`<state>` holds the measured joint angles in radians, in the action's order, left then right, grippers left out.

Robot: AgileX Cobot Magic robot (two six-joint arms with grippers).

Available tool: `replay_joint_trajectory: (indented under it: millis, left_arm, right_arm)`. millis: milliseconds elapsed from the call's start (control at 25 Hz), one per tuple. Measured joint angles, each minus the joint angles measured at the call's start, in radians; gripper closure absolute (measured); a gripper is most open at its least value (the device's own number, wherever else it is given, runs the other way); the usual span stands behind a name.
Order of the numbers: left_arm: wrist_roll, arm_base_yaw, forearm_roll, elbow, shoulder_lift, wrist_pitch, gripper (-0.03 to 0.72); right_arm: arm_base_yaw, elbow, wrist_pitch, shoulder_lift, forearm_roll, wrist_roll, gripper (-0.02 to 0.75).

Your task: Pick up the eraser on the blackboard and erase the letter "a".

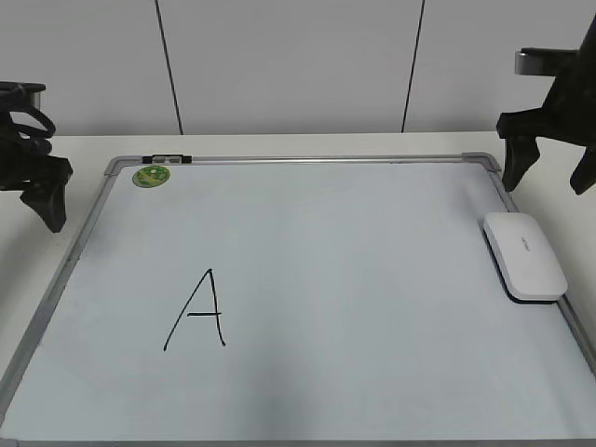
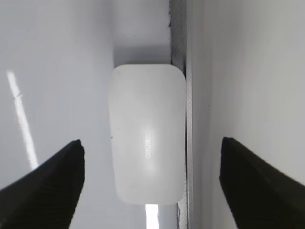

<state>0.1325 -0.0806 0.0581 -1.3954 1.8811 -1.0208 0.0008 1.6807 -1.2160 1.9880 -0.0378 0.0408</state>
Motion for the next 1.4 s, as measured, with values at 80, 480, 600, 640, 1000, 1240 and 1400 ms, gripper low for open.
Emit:
replay_joint_trajectory:
  millis: [80, 480, 600, 640, 1000, 1240, 1400]
  left_arm:
    - [0.0, 0.0, 0.0, 0.0, -0.032, -0.042, 0.028]
    - [-0.006, -0.081, 0.022, 0.002, -0.271, -0.18, 0.086]
    - [-0.006, -0.093, 0.031, 0.011, -0.356, -0.197, 0.098]
    - [-0.006, -0.094, 0.031, 0.022, -0.389, -0.197, 0.099]
    - [-0.006, -0.094, 0.049, 0.429, -0.837, -0.079, 0.1]
    - [-0.006, -0.112, 0.053, 0.665, -1.206, -0.047, 0.101]
    - [-0.006, -0.156, 0.086, 0.741, -1.393, -0.057, 0.101]
  right_arm:
    - [0.0, -0.024, 0.0, -0.039, -0.009, 0.009, 0.08]
    - [0.0, -0.189, -0.004, -0.26, -0.061, 0.033, 0.097]
    - [0.0, -0.284, -0.004, -0.351, -0.094, 0.033, 0.122]
    - [0.0, -0.331, -0.004, -0.392, -0.096, 0.033, 0.13]
    - [0.0, -0.724, 0.09, -0.866, -0.09, 0.015, 0.145]
    - [0.0, -0.936, 0.133, -1.166, -0.099, -0.01, 0.146]
    - [0.0, -1.065, 0.139, -1.334, -0.134, -0.028, 0.146]
